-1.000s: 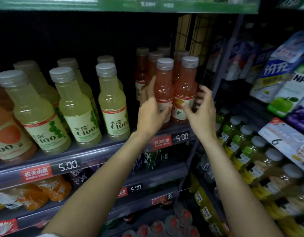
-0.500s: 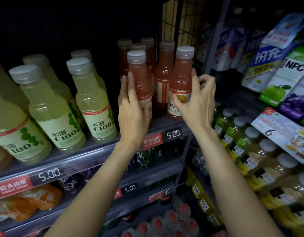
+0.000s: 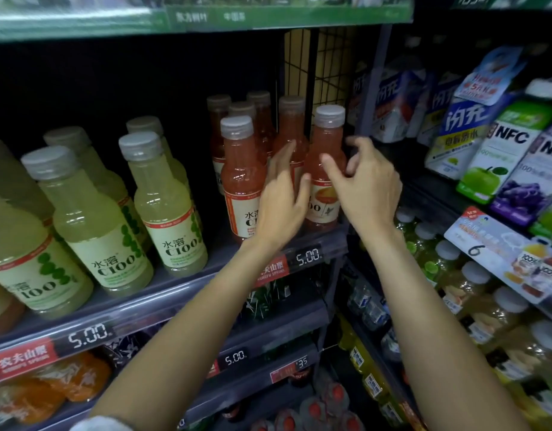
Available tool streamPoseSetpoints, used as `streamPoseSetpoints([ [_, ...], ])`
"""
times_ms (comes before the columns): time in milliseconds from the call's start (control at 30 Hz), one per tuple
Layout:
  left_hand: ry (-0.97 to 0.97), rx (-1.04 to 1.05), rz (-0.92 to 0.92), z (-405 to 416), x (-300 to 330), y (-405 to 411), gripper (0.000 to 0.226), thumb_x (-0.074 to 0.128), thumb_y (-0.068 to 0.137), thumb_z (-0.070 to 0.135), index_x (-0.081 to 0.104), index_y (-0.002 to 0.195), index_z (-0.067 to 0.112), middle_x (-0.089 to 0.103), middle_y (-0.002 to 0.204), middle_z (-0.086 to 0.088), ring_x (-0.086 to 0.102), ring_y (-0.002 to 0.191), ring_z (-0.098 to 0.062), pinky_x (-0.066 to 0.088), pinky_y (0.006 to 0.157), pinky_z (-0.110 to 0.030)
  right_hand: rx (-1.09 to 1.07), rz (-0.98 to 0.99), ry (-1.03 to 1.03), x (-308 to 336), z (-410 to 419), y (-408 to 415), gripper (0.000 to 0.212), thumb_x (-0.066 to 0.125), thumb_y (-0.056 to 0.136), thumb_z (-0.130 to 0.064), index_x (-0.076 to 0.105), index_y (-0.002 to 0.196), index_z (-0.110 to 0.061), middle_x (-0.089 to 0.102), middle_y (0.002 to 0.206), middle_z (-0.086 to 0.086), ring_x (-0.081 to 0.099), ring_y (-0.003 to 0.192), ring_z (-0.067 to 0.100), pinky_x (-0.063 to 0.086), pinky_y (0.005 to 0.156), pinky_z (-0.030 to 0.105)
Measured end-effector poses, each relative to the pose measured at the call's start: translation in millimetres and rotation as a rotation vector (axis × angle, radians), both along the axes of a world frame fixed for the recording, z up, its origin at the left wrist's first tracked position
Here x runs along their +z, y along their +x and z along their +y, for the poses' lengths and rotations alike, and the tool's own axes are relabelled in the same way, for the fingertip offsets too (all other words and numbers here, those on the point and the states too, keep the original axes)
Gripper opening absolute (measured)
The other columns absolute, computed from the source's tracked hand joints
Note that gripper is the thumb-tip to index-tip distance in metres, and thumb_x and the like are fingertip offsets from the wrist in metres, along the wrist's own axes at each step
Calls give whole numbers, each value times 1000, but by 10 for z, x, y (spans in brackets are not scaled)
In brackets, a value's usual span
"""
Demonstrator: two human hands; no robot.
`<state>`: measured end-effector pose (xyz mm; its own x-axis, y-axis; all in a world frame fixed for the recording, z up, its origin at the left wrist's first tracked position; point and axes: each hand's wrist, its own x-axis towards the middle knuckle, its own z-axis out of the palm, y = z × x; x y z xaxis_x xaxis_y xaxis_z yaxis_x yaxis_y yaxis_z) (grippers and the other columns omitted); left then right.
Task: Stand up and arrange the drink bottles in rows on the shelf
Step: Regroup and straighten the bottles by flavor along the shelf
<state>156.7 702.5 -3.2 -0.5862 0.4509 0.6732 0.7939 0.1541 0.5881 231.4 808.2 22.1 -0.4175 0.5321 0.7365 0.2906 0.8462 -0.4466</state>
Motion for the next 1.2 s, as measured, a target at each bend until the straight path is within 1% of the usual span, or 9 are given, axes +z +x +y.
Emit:
streamPoseSetpoints([
  [100, -44, 39, -24, 80, 39, -74, 65, 52, 95, 9, 17, 150, 2, 23, 155, -18, 18, 145, -25, 16, 118, -30, -92, -100, 58, 80, -17, -46, 63, 49, 84, -67, 56, 116, -12, 70, 94, 6, 66, 88, 30, 33, 62, 30],
  [234, -65, 101, -67, 190, 165, -283, 63, 51, 96, 10, 18, 149, 0, 26, 153, -18, 21, 143, -27, 11, 115, -24, -139, -176, 62, 123, 21, -79, 70, 45, 80, -74, 55, 112, -12, 69, 91, 11, 66, 88, 34, 34, 63, 33],
  [401, -146, 167, -119, 369, 411, -485, 41, 49, 99, 23, 43, 132, 0, 52, 127, -18, 49, 120, -29, 39, 100, -36, 13, -86, -144, 165, 74, -65, 52, 60, 79, -62, 59, 104, -16, 61, 77, -4, 64, 80, 23, 50, 67, 35],
  [567, -182, 173, -101, 307, 452, -556, 45, 54, 97, 21, 40, 135, 1, 51, 131, -19, 50, 122, -32, 39, 101, -38, 102, -39, -283, 129, 109, -68, 43, 64, 78, -57, 59, 100, -20, 45, 65, -13, 55, 72, 14, 45, 62, 31],
  [801, -181, 28, -149, 178, 470, -724, 60, 67, 88, 35, 45, 138, 10, 58, 127, -11, 55, 117, -22, 45, 100, -40, 85, -57, -339, 152, 72, -53, 43, 64, 77, -56, 60, 101, -21, 45, 64, -13, 54, 69, 11, 40, 60, 27],
  [935, -120, -164, -288, 129, 509, -703, 60, 60, 92, 10, 33, 146, 8, 50, 139, -9, 48, 126, -17, 39, 102, -25, -18, -50, -300, 183, 18, -22, 42, 64, 78, -54, 65, 101, -19, 55, 73, -9, 60, 80, 19, 46, 67, 32],
  [1001, -112, -183, -264, 118, 464, -647, 56, 57, 95, 13, 34, 145, 9, 51, 136, -4, 48, 126, -15, 38, 102, -25, -75, -5, -304, 147, -39, -19, 46, 64, 78, -56, 64, 105, -19, 63, 87, -2, 62, 87, 22, 43, 68, 31],
  [1101, -188, -50, -132, 154, 385, -549, 59, 60, 93, 33, 35, 143, 14, 47, 135, -9, 50, 122, -25, 42, 102, -39, -113, 34, -302, 93, -114, -55, 53, 61, 80, -59, 62, 114, -19, 62, 105, 2, 61, 95, 25, 39, 67, 29],
  [1202, -296, 122, -39, 231, 363, -466, 65, 54, 95, 35, 24, 147, 11, 37, 141, -17, 45, 125, -35, 38, 100, -42, -129, 27, -294, 66, -143, -92, 54, 59, 82, -60, 60, 118, -19, 58, 107, 3, 59, 96, 25, 37, 66, 29],
])
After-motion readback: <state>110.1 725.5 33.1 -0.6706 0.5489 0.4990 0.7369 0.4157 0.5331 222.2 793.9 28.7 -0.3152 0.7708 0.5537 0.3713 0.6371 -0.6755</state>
